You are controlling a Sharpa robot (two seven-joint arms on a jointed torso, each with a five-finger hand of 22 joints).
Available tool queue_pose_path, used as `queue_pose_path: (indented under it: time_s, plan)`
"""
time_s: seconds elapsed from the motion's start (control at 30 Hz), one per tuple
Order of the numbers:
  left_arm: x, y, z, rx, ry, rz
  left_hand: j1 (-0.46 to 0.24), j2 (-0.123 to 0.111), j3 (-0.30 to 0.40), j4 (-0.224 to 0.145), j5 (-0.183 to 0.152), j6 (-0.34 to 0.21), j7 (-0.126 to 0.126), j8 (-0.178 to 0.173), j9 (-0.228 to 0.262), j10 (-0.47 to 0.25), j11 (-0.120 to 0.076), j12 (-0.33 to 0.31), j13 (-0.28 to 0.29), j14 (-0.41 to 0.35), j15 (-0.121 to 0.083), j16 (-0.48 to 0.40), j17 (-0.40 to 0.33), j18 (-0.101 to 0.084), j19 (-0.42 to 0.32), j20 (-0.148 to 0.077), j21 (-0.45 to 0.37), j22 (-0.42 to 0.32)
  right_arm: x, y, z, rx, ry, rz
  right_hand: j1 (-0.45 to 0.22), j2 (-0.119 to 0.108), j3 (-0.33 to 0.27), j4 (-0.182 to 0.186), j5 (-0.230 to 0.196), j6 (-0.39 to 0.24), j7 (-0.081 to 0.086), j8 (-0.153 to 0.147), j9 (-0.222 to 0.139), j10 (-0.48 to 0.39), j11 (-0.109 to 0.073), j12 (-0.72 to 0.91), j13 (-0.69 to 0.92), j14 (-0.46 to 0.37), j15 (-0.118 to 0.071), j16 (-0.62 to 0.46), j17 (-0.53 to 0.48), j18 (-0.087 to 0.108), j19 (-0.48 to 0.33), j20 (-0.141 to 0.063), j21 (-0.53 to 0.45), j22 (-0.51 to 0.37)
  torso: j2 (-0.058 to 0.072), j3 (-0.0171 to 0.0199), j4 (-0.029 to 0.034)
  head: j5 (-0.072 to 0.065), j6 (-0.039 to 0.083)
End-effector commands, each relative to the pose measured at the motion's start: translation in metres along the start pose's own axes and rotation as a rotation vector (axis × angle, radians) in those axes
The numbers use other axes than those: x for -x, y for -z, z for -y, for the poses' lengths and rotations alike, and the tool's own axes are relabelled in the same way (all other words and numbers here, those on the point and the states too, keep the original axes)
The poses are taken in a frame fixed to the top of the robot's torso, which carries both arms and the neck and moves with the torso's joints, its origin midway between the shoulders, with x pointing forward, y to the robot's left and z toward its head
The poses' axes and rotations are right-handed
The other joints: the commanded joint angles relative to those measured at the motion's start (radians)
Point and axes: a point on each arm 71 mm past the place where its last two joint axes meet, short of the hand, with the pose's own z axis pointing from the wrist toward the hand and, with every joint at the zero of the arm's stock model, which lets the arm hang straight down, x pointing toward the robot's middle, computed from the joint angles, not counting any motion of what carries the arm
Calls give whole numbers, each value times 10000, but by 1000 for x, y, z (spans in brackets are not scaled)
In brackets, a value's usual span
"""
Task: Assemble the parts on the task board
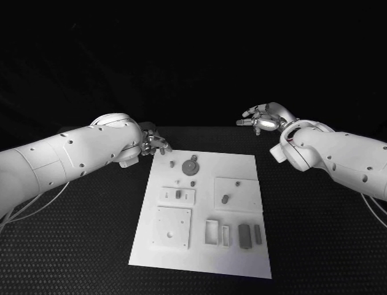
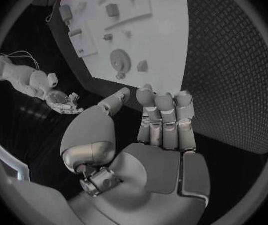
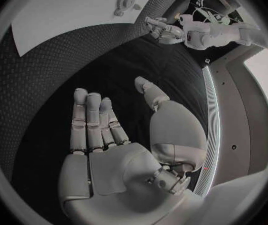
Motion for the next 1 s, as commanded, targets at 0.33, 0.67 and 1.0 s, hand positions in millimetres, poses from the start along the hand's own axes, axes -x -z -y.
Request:
queue_pose_path:
  time_s: [0.33,0.67,1.0]
  plan:
    - [-15,-18,4,59,-212,-856,-493,119,-537,58,-43,-95,-12,-33,-1,-28,96,-84,-2,-16,88,-86,24,-134,-117,-1125,-125,-20,-6,-1,-2,100,-49,-200,-104,40,-54,-7,40,-1,452,38,-20,-65,24,64,-23,-68,-32,69,-17,159,9,74,-31,192,50,-18,-57,6,73]
    - [-20,-23,4,168,-329,-1251,-696,66,-621,198,-47,-110,-15,-18,14,-16,93,-71,21,-11,84,-70,59,-124,-116,-1141,-136,-15,-7,-1,-3,115,-56,-219,-116,42,-61,-3,38,-4,453,40,-26,-67,25,72,-35,-69,-31,76,-26,159,10,74,-32,192,42,-8,-32,-20,76]
    - [-34,-26,8,-2,-299,-1528,-670,108,-616,171,-47,-125,-12,-18,17,-13,97,-60,34,-17,86,-56,78,-116,-121,-1150,-128,-2,-8,-2,-3,128,-60,-230,-120,45,-63,-3,37,-6,453,43,-31,-69,25,79,-46,-71,-30,81,-34,158,10,73,-33,193,42,-16,-42,-35,89]
